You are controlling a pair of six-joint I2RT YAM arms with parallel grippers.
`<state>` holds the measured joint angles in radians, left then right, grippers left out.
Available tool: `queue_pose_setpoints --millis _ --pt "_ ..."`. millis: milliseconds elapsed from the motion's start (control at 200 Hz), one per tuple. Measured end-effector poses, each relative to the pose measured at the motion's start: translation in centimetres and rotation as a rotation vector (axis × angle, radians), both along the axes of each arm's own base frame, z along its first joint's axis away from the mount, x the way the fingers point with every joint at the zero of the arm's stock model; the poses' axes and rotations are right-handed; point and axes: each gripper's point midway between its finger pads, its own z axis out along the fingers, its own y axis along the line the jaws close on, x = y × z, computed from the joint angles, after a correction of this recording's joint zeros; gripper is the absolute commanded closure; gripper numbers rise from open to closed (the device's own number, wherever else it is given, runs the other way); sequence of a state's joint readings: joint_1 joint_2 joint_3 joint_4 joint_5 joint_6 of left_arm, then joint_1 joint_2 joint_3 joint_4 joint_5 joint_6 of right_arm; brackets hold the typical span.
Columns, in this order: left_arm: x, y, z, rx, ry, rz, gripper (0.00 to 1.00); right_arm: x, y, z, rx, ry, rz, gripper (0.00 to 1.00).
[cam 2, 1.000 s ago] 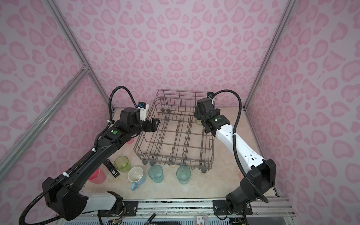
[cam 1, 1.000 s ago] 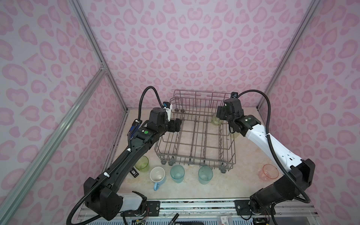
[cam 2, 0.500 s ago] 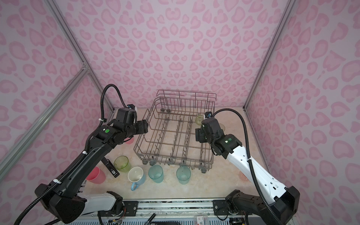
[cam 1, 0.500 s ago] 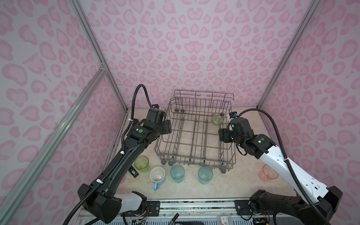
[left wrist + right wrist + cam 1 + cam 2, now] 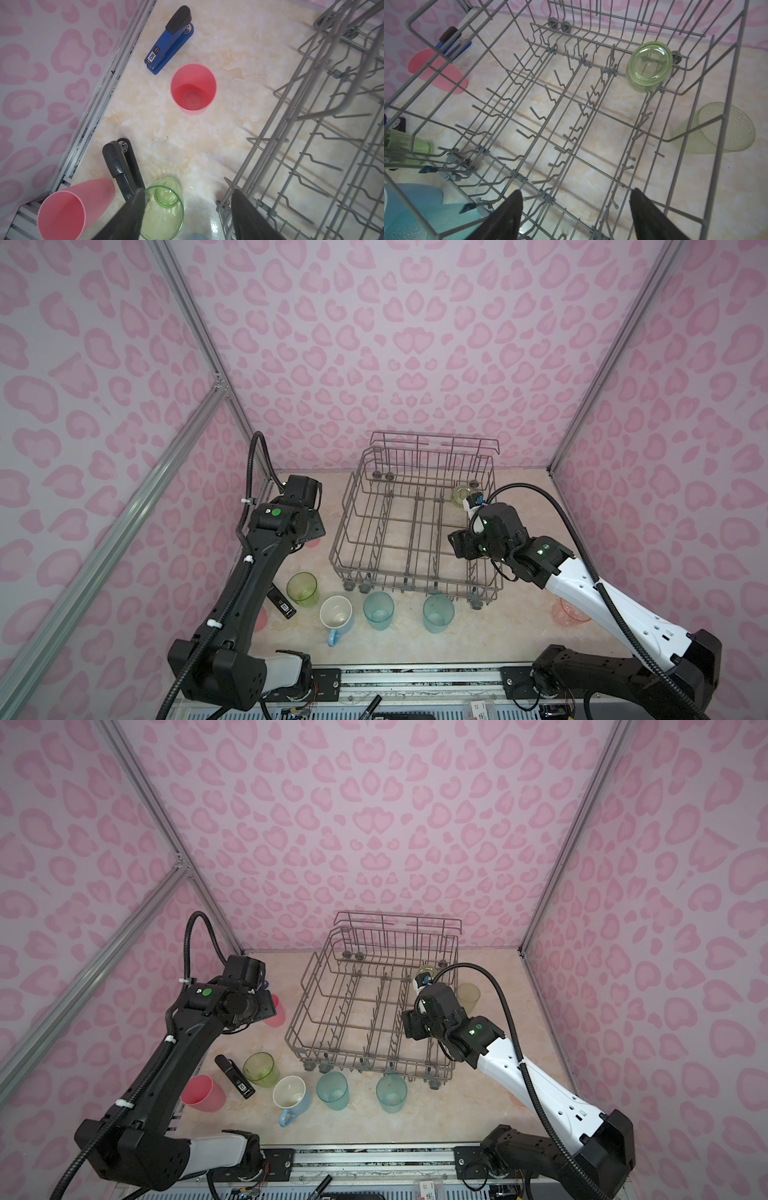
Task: Load the cups into the dish rack
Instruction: 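Move left gripper down to the pink cup while right gripper hovers over rack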
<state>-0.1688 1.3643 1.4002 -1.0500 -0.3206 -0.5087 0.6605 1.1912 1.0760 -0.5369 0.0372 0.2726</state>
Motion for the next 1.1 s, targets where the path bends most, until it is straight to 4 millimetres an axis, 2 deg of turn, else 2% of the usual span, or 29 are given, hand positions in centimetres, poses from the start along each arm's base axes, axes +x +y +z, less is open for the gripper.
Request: queue_pose_setpoints --millis 145,385,505,780,1005,1065,1100 --pt "2.3 2.2 -2.1 -0.003 0.081 0.050 0.38 -0.9 1.5 0.1 -0.002 -0.003 0.070 0.20" --pt "4.4 6.0 -6.3 -0.033 0.185 0.132 0.40 -1.2 2.2 -0.1 -0.011 -0.012 0.108 0.20" --pt "5.3 6.9 -8.0 -0.057 0.201 0.156 0.42 -1.1 2.3 -0.5 -0.021 -0.006 0.113 0.20" --pt "7.6 6.7 -10.6 -0.096 0.213 0.146 0.50 -1.1 2.3 -0.8 -0.026 0.003 0.115 0.20" --pt "8.0 6.8 -11.9 -0.102 0.218 0.144 0.58 -1.0 2.3 -1.1 -0.031 0.004 0.112 0.20" --pt "8.0 6.7 -12.5 -0.114 0.222 0.140 0.63 -1.0 2.3 -1.1 -0.032 0.006 0.112 0.20" --pt "8.0 6.7 -12.7 -0.116 0.223 0.140 0.69 -1.0 2.3 -1.1 -0.032 0.006 0.112 0.20"
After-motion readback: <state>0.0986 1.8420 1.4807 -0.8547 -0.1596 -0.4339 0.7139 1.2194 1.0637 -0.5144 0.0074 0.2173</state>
